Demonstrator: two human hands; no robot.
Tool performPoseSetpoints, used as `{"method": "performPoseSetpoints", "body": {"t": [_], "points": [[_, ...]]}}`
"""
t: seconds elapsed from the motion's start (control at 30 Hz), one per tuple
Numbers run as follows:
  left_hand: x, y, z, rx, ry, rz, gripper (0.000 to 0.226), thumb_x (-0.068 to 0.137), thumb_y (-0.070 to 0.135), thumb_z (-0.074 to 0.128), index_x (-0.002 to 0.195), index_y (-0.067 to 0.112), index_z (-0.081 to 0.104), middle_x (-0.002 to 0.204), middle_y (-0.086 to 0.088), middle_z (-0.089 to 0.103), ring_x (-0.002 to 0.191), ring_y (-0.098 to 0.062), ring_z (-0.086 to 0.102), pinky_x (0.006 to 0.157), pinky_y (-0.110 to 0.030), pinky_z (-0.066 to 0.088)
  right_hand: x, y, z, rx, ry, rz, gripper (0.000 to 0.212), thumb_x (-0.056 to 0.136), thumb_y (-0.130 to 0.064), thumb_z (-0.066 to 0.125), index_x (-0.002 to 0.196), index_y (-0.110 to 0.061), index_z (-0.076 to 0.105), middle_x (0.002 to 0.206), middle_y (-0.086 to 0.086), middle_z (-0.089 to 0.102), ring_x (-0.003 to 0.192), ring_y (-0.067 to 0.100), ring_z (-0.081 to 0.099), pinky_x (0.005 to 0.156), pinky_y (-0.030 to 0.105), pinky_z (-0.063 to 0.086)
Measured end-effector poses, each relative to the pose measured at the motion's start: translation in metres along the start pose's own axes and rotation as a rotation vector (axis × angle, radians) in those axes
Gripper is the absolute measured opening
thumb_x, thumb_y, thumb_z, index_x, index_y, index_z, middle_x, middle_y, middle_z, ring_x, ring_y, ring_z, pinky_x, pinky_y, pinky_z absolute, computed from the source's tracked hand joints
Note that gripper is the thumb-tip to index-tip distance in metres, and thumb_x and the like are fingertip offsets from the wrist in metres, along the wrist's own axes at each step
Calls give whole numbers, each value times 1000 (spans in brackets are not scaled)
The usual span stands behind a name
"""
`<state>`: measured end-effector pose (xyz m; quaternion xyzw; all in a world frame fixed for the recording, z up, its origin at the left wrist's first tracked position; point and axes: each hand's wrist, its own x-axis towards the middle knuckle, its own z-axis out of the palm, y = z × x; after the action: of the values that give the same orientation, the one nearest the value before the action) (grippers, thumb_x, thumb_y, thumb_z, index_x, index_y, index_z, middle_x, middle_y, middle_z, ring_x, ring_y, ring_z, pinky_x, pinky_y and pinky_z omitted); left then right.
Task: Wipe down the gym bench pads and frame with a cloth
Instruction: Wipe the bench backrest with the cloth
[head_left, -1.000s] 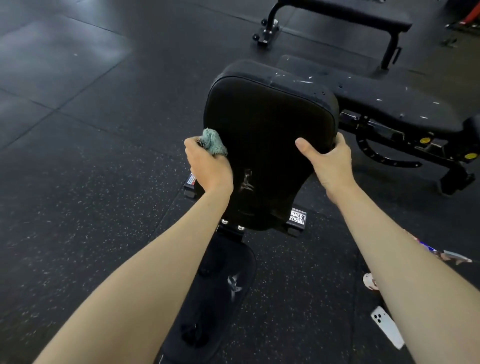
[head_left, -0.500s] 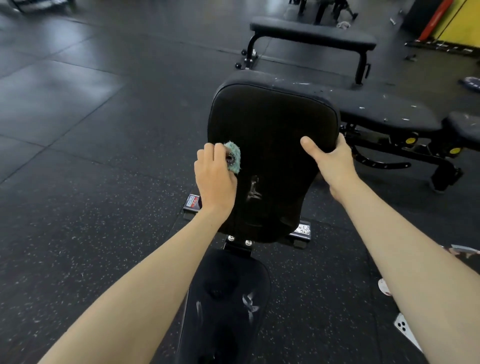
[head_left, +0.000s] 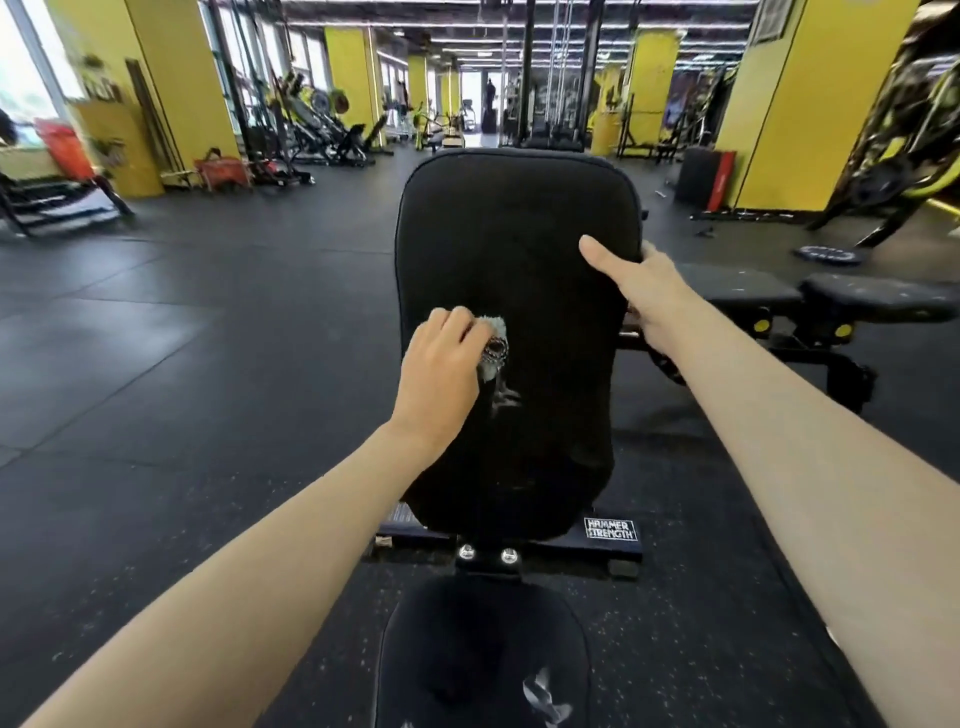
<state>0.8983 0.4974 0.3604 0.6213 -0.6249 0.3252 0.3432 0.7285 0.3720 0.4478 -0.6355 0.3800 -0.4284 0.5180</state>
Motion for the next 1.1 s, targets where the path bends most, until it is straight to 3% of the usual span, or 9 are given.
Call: {"method": "performPoseSetpoints", "body": {"t": [0.1,0.27,0.33,0.4,0.47,0.57,0.73,0.93,1.1], "points": [[3,-4,-5,-81,25,60,43,62,-19,63,100,1,67,91,-12,59,82,-29,54,63,-31,47,-6,7,5,43,76,-74,77,83,-53,67,145,-23,34,134,-4,49,120,16,49,93,31,43],[55,-5,-13,-151,296,-143,41,72,-13,51,107,3,64,99,-14,55,92,-29,48,65,-26,39,-46,63,26,68,308,-198,67,97,-45,49,153,-22,19,150,-1,35,137,15,35,105,27,30],[54,-3,-4,-101,292,-79,44,69,-18,52,105,3,65,96,-13,56,88,-31,49,63,-28,42,-67,93,37,-161,434,-278,62,99,-36,49,153,-20,21,157,1,26,144,16,24,113,29,23],[38,-1,7,-58,238,67,45,64,-22,55,101,2,66,91,-12,57,86,-29,48,58,-32,49,-82,117,45,-643,530,-473,59,101,-27,45,153,-14,22,160,5,18,147,19,15,120,37,16],[20,0,13,-21,153,186,44,60,-22,63,96,3,67,88,-9,58,83,-25,47,53,-25,45,-87,133,51,-1019,511,-670,53,101,-24,37,151,-9,28,159,10,20,147,21,17,120,41,16],[10,0,10,-22,50,221,43,56,-19,70,92,6,69,83,-5,57,77,-22,53,50,-16,32,-88,137,54,-1286,425,-698,50,98,-25,39,144,-4,41,153,13,35,140,23,37,115,41,27],[45,1,-20,-98,145,222,39,66,-20,61,100,0,66,89,-13,57,82,-30,54,48,-27,40,-87,129,57,-1406,348,-577,68,80,-20,72,139,1,46,147,18,41,134,28,45,111,44,29],[80,-7,-20,-85,219,40,39,71,-18,60,106,0,63,101,-16,55,94,-33,48,52,-28,36,-87,124,53,-1504,284,-510,80,68,-18,79,138,1,47,146,20,43,132,28,47,109,46,35],[44,-8,0,14,0,437,43,60,-10,75,100,3,65,95,-9,57,89,-23,42,40,-24,41,-91,117,54,-1521,215,-497,76,86,-18,59,150,0,21,159,18,15,146,27,22,117,45,14]]}}
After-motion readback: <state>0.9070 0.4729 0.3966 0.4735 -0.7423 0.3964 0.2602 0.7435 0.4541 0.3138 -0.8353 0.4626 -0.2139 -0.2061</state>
